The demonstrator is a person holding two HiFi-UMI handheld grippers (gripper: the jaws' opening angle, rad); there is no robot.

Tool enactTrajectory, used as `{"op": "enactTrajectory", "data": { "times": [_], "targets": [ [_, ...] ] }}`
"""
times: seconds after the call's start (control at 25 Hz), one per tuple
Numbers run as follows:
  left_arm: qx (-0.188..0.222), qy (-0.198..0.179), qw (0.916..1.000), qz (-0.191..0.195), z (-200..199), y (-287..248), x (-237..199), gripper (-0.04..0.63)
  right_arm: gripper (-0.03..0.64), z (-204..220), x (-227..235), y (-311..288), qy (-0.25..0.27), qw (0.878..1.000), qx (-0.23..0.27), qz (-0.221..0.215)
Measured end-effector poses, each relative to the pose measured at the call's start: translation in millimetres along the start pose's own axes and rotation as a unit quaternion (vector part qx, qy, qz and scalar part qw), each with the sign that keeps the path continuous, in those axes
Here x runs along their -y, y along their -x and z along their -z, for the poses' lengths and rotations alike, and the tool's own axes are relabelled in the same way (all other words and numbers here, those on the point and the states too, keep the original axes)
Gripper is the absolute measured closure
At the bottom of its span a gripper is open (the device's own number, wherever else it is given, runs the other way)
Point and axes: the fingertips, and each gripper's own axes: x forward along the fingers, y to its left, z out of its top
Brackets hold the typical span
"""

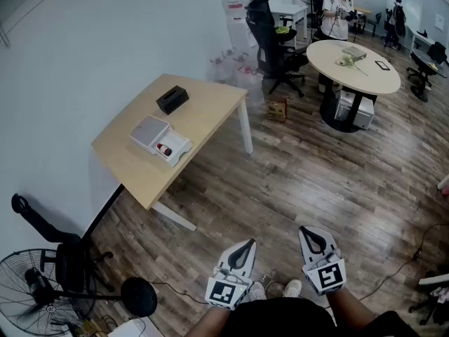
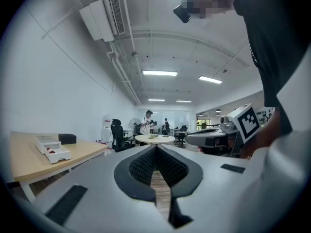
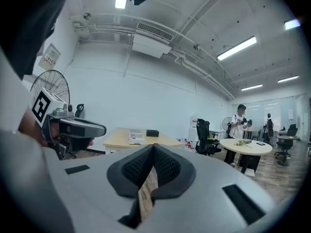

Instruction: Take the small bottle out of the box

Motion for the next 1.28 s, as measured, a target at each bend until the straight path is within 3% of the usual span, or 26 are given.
{"op": "enactTrajectory", "data": {
  "times": [0.28, 0.68, 0.92, 1.28],
  "targets": [
    [-0.010, 0.043, 0.9990, -0.009, -1, 15, -25, 0.584, 0.604, 3, -21, -20, -0.002, 1.000, -0.006, 0.006],
    [0.001, 0.024, 0.9996, -0.013, -8, 38, -74, 0.584, 0.603, -24, -31, -54, -0.030, 0.998, 0.026, 0.039],
    [-0.004, 0.024, 0.9991, -0.033, -5, 31, -104, 0.584, 0.603, -33, -30, -86, -0.020, 0.999, 0.031, 0.021],
    [-0.003, 0.026, 0.9981, -0.055, -7, -29, -150, 0.572, 0.603, -29, 11, -159, -0.004, 1.000, 0.029, -0.013]
  ]
}}
